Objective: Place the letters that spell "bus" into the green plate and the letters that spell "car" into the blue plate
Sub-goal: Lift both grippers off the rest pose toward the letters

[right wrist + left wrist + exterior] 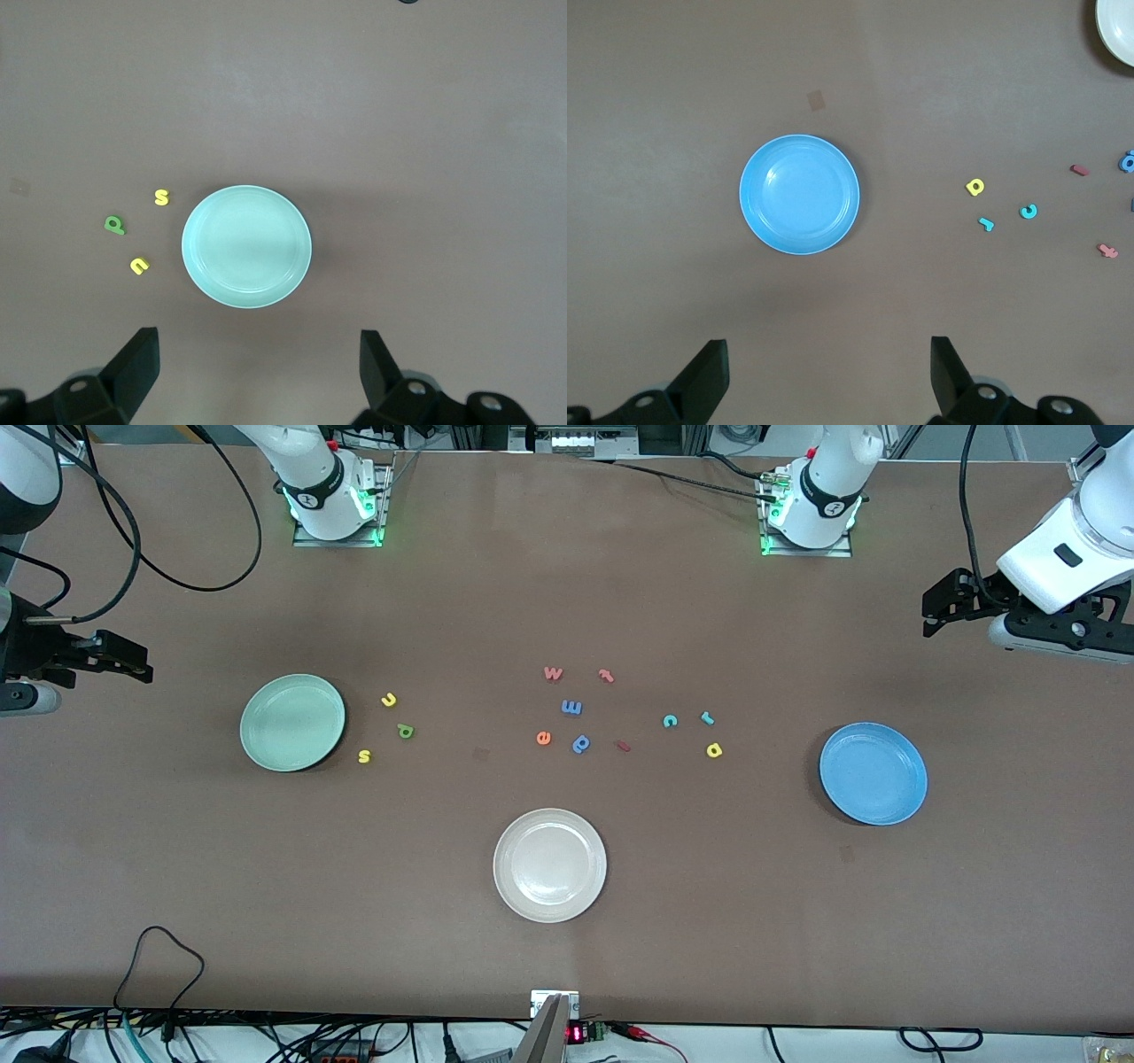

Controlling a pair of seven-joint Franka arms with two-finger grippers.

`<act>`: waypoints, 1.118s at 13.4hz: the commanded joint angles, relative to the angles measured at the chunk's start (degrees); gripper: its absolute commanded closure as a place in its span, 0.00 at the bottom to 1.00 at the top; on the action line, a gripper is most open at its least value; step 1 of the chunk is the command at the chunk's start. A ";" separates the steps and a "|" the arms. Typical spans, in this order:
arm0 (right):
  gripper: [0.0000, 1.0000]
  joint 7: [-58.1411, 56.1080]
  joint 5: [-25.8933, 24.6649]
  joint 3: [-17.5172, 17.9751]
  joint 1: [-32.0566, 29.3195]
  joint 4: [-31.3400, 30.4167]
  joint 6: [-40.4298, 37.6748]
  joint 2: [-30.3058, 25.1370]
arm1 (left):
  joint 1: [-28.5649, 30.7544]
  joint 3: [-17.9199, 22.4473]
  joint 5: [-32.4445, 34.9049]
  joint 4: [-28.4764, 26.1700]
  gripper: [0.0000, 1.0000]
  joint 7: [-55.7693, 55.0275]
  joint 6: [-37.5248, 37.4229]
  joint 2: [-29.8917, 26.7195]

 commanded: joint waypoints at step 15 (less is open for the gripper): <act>0.00 -0.60 3.38 0.48 5.16 -4.03 4.87 10.70 | -0.16 -0.36 -0.76 0.83 0.00 -0.37 -11.09 7.21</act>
